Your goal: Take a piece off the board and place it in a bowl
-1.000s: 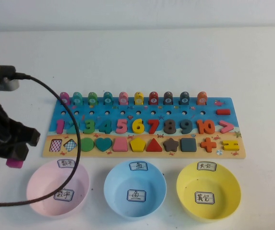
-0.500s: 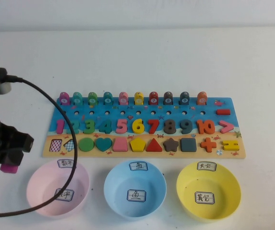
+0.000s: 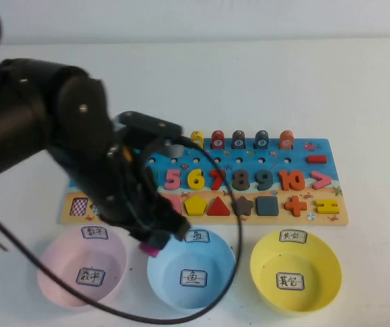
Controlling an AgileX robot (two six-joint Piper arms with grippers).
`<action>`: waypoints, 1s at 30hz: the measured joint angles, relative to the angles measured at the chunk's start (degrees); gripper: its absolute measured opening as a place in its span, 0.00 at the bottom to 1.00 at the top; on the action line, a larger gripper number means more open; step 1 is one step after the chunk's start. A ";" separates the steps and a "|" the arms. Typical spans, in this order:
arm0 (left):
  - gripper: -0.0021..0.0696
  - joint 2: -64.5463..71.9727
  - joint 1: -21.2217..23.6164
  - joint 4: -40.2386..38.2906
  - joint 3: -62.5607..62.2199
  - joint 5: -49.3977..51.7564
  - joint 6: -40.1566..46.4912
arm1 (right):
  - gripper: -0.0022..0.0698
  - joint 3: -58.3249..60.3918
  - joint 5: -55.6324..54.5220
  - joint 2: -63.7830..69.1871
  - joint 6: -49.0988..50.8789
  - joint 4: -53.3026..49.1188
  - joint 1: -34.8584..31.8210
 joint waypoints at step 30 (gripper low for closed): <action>0.29 28.41 -21.48 0.01 -30.33 5.81 -0.35 | 0.01 0.00 0.00 0.00 0.00 0.00 0.00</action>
